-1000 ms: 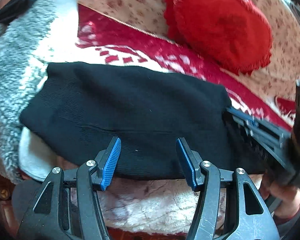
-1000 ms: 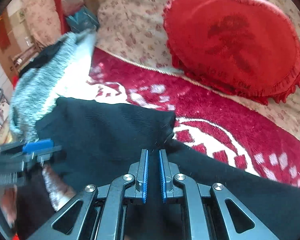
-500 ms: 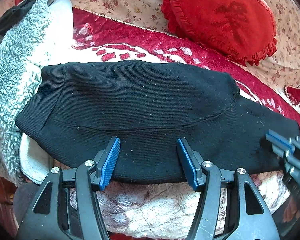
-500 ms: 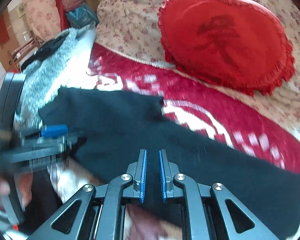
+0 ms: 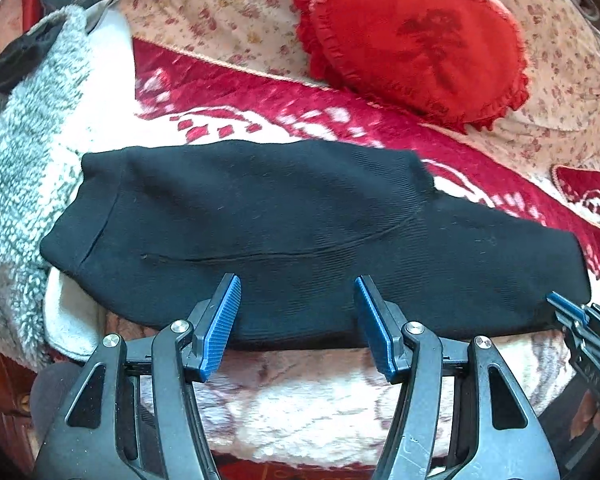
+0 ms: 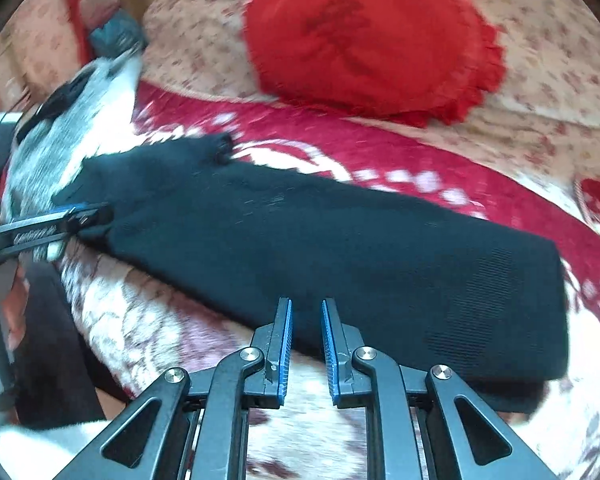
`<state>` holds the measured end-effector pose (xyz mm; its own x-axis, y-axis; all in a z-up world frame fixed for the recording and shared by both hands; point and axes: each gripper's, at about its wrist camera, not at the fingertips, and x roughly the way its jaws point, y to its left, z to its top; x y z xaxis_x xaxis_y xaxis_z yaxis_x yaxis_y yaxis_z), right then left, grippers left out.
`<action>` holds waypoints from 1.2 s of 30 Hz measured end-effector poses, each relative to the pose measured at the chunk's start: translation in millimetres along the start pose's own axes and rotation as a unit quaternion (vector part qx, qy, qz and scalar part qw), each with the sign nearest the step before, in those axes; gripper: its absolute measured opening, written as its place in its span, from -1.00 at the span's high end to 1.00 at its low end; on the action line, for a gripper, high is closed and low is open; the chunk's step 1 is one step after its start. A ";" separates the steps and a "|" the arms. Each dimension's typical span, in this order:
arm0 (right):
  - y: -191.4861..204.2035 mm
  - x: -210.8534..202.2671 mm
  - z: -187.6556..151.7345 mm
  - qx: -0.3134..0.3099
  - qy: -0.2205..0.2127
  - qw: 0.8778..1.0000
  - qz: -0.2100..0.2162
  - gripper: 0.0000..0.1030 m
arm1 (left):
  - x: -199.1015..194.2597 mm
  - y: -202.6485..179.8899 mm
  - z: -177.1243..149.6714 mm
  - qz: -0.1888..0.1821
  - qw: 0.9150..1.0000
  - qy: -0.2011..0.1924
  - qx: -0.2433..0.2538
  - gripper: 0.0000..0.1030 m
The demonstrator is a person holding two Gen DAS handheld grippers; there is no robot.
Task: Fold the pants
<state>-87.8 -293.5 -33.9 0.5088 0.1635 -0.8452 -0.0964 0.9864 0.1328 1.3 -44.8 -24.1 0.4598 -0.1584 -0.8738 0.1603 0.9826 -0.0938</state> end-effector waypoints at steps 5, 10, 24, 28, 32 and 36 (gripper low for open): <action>-33.5 1.3 5.3 0.045 -0.002 0.999 -0.027 0.69 | 7.3 -28.6 6.9 -0.034 0.999 0.013 0.021 -0.13; -60.2 8.1 4.9 0.063 -0.003 0.997 -0.040 0.70 | 27.0 -67.1 8.9 -0.044 0.997 0.030 0.063 -0.13; -112.7 -27.2 -7.6 0.139 -0.001 0.987 -0.087 0.63 | 31.6 -113.0 9.6 -0.061 0.991 0.034 0.113 -0.21; -122.2 -33.7 -3.1 0.157 -0.011 0.984 -0.085 0.43 | 25.9 -123.0 6.6 -0.080 0.989 0.041 0.115 -0.21; -131.8 -34.2 2.6 0.160 -0.006 0.983 -0.085 0.35 | 17.1 -133.9 2.0 -0.100 0.987 0.046 0.114 -0.21; -143.5 -36.6 1.9 0.183 -0.009 0.981 -0.063 0.31 | 12.4 -150.2 -6.6 -0.151 0.981 0.075 0.093 -0.21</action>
<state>-91.0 -441.1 -21.0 0.5127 0.0365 -0.8578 0.2810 0.9370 0.2078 -22.7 -193.7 -24.0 0.2354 -0.4096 -0.8814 0.4330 0.8561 -0.2822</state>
